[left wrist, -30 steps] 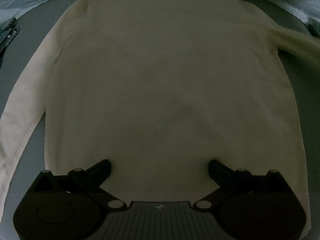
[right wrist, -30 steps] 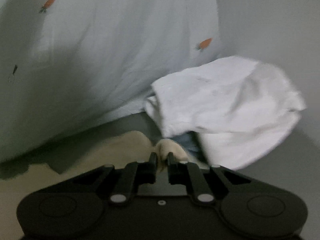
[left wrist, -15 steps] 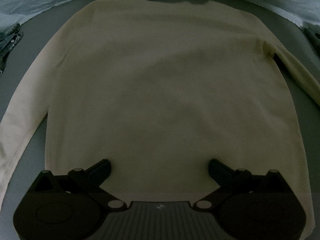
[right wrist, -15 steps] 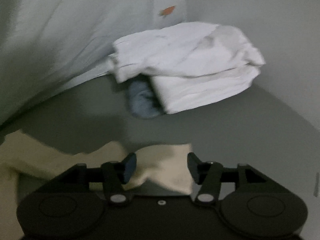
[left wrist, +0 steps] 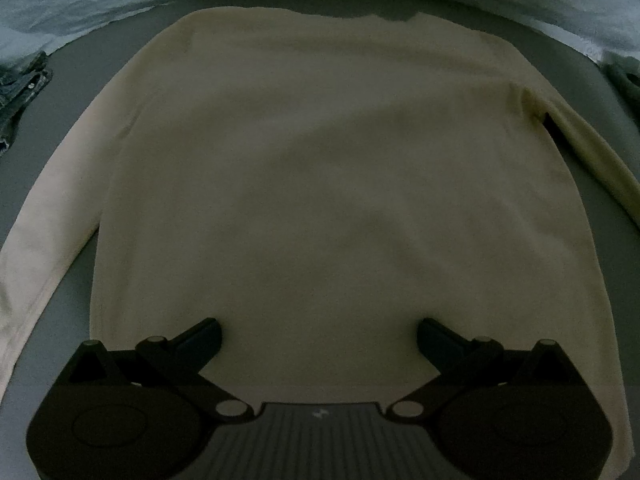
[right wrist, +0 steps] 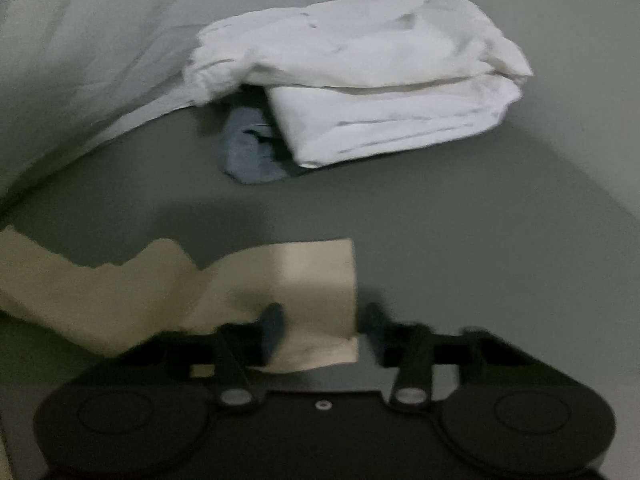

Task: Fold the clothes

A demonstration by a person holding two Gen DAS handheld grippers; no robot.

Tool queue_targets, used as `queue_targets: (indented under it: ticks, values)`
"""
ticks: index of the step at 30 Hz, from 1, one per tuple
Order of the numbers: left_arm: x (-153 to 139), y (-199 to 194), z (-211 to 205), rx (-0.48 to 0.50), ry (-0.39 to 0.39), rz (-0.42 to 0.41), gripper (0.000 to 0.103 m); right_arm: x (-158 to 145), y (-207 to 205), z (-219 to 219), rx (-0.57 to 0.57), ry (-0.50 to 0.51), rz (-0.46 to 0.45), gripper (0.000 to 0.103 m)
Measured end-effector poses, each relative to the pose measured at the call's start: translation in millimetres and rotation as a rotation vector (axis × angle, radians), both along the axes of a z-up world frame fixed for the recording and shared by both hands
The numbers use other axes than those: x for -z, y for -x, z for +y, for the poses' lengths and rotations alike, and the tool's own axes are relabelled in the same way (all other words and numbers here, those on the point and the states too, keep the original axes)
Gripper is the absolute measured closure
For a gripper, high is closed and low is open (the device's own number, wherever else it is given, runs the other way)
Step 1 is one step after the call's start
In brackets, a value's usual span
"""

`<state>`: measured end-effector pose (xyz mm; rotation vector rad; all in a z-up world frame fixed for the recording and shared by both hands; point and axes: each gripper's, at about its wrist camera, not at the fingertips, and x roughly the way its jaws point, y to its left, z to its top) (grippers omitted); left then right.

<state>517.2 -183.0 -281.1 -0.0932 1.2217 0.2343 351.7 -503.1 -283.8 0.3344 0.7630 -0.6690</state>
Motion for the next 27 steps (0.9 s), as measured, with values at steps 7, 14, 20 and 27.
queue_targets:
  ticks: [7,14,20,27]
  values:
    - [2,5,0,0.009,-0.006,-0.018,0.000,-49,19,4,0.077,0.177,-0.044,0.099]
    - [23,-22,-5,0.025,-0.008,-0.021,0.000,-6,30,-7,0.177,-0.004,0.085,0.093]
    - [19,-21,5,0.033,0.002,-0.011,0.000,-30,19,13,0.107,0.127,0.069,0.062]
    - [-9,-17,39,-0.035,0.186,-0.084,0.000,-52,-26,44,-0.155,0.093,-0.052,0.057]
